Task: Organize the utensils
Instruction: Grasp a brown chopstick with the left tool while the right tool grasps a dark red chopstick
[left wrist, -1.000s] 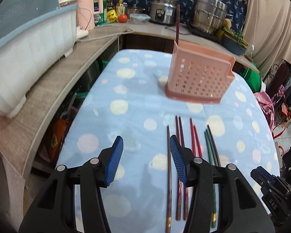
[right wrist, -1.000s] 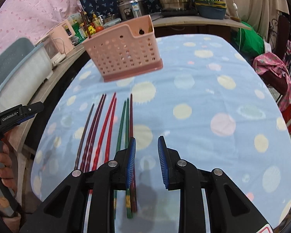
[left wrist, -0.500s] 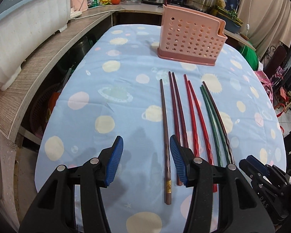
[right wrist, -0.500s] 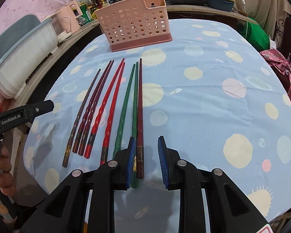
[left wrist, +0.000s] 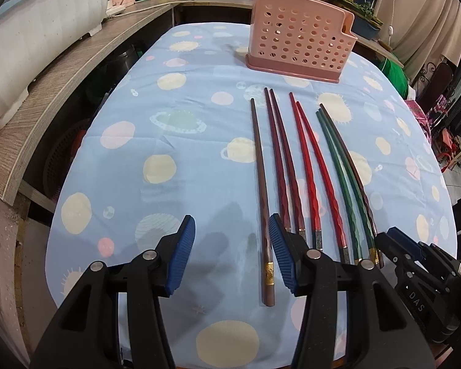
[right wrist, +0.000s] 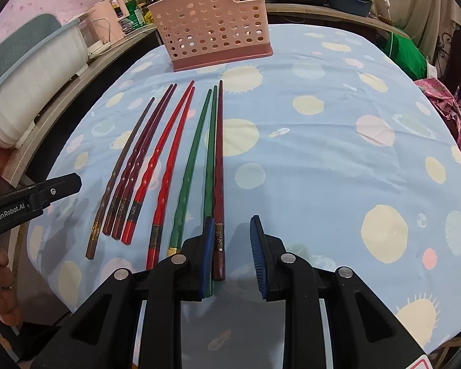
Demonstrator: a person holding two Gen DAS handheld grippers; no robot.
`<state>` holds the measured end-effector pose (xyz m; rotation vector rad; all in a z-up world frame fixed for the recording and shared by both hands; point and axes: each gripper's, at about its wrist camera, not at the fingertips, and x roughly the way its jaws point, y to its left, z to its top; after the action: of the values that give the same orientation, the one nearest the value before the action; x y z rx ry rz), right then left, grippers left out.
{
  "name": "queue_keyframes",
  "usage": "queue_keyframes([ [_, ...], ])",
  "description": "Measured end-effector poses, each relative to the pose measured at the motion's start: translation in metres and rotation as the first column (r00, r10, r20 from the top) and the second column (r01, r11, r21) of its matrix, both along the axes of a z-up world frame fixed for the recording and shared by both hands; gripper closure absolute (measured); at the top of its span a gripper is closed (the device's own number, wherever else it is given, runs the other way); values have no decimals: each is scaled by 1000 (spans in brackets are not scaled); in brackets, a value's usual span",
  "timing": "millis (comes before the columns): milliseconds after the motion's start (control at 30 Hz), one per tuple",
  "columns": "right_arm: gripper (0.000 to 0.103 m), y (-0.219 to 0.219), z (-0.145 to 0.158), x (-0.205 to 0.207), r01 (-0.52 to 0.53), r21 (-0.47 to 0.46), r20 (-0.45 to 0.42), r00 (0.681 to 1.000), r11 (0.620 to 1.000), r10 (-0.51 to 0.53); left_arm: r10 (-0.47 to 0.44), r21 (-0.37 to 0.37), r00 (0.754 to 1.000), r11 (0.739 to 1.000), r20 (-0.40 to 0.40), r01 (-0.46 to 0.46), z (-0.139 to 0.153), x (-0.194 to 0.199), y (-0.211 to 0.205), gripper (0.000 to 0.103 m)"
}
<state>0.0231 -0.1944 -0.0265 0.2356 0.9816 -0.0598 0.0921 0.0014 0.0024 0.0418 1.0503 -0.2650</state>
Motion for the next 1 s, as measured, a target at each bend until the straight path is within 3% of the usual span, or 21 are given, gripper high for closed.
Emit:
queue_keyframes([
  [367,79,-2,-2,-2,2,-22,-5,1000,1000,-2,-32,1,999,999,-26,32,-10,-11,-4,55],
  [500,91,5,-3,-4,-6,-104,-8,1000,995,6,-43,2,998,999,-41,43,-14,-16,-6,55],
  [1000,95,-5,-3,-8,18,-51,-10,1000,999,-19,-55,18,995,998,-79,57,-32,-20,-8,55],
])
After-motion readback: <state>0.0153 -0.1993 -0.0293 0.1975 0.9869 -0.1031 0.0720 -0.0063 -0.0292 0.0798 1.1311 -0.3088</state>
